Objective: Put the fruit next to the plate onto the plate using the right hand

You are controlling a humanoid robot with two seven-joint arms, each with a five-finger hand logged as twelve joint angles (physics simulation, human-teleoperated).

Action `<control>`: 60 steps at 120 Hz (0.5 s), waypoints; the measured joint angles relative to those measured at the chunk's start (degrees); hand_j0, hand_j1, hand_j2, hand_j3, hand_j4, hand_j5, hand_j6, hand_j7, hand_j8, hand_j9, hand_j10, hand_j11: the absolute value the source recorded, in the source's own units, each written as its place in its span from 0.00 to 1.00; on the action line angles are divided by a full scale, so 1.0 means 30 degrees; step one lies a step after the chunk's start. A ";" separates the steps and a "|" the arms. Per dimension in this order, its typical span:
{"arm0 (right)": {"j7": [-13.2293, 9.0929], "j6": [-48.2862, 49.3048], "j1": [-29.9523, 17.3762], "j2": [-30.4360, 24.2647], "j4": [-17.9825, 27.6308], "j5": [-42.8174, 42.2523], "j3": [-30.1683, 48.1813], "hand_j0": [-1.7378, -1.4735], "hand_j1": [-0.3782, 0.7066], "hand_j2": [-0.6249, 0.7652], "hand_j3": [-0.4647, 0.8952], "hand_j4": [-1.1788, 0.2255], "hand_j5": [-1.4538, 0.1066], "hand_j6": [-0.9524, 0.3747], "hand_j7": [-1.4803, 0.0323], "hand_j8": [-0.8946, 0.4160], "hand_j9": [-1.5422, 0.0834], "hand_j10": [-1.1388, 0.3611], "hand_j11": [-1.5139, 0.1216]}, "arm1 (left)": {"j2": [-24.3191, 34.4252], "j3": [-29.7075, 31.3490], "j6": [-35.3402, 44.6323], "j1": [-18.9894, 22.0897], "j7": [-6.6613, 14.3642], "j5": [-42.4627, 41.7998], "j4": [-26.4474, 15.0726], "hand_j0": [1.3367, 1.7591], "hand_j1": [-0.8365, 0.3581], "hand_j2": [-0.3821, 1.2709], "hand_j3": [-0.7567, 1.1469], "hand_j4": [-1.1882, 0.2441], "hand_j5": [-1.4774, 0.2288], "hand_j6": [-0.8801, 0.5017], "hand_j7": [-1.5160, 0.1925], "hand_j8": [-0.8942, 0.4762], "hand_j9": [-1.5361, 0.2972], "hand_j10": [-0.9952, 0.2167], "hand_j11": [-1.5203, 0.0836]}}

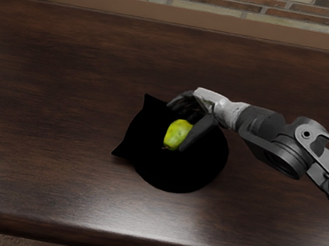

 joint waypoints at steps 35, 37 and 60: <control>-0.0001 0.8426 -0.0370 -0.3337 -0.0015 0.9580 0.5187 0.30 0.10 0.49 0.34 0.78 0.85 0.67 0.90 0.65 0.87 0.72 0.85 | 0.0000 0.0000 0.0000 0.0000 0.0000 0.0001 0.0000 0.76 0.99 0.23 0.40 0.83 0.87 0.63 0.89 0.65 0.84 0.82 0.95; -0.0001 0.8820 -0.0427 -0.3488 -0.0066 1.0098 0.5328 0.30 0.09 0.49 0.34 0.78 0.86 0.67 0.91 0.65 0.88 0.72 0.86 | 0.0000 0.0000 0.0000 0.0000 0.0000 0.0001 0.0000 0.76 0.99 0.23 0.40 0.83 0.87 0.63 0.89 0.65 0.84 0.82 0.95; -0.0001 1.0732 -0.1871 -0.5129 -0.0615 1.4334 0.6324 0.30 0.05 0.46 0.34 0.82 0.90 0.70 0.95 0.67 0.92 0.75 0.90 | 0.0000 -0.0001 0.0000 0.0000 0.0000 0.0001 0.0000 0.76 0.99 0.23 0.40 0.83 0.87 0.63 0.89 0.65 0.84 0.82 0.95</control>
